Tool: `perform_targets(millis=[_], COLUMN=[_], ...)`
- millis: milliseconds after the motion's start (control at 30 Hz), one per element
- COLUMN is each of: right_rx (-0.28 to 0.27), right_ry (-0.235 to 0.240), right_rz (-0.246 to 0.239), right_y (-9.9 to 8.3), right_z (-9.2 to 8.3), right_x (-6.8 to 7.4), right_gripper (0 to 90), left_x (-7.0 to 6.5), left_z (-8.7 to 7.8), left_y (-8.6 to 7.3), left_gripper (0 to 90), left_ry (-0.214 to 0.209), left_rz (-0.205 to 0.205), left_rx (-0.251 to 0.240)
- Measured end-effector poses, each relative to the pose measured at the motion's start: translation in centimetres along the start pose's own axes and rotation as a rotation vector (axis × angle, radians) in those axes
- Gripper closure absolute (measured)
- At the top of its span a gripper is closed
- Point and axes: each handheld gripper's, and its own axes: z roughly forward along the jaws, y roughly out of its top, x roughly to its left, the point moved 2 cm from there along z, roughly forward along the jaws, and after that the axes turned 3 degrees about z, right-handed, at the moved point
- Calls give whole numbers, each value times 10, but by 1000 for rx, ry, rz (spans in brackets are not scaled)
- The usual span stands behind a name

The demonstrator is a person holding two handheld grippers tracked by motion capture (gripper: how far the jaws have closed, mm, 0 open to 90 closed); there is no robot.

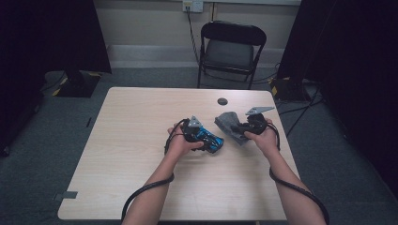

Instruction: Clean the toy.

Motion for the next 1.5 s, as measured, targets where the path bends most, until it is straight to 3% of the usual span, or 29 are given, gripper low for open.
perform_targets(millis=[400,600,667,833,933,1100,1200,1500], right_rx=[-2,12,33,70,89,99,103,95], right_ry=[-20,-21,-24,-14,-10,-3,-1,10], right_rz=[34,15,-14,-52,-50,-36,-65,-63], right_y=[8,16,20,20,18,14,14,12], right_z=[28,47,58,76,86,91,91,90], right_x=[-1,5,11,19,22,22,23,21], right_gripper=[774,773,773,768,767,765,766,766], left_x=[0,0,0,-1,-1,-1,-1,-1], left_z=[0,0,0,0,0,0,0,0], left_y=[-1,-2,-2,-3,-3,-2,-3,-3], left_gripper=[95,95,95,95,95,95,95,95], left_ry=[-2,1,2,1,-1,-2,-1,-2], left_rz=[-2,1,1,-1,-5,-7,-7,-8], left_rx=[-9,-16,-19,-25,-26,-26,-26,-29])
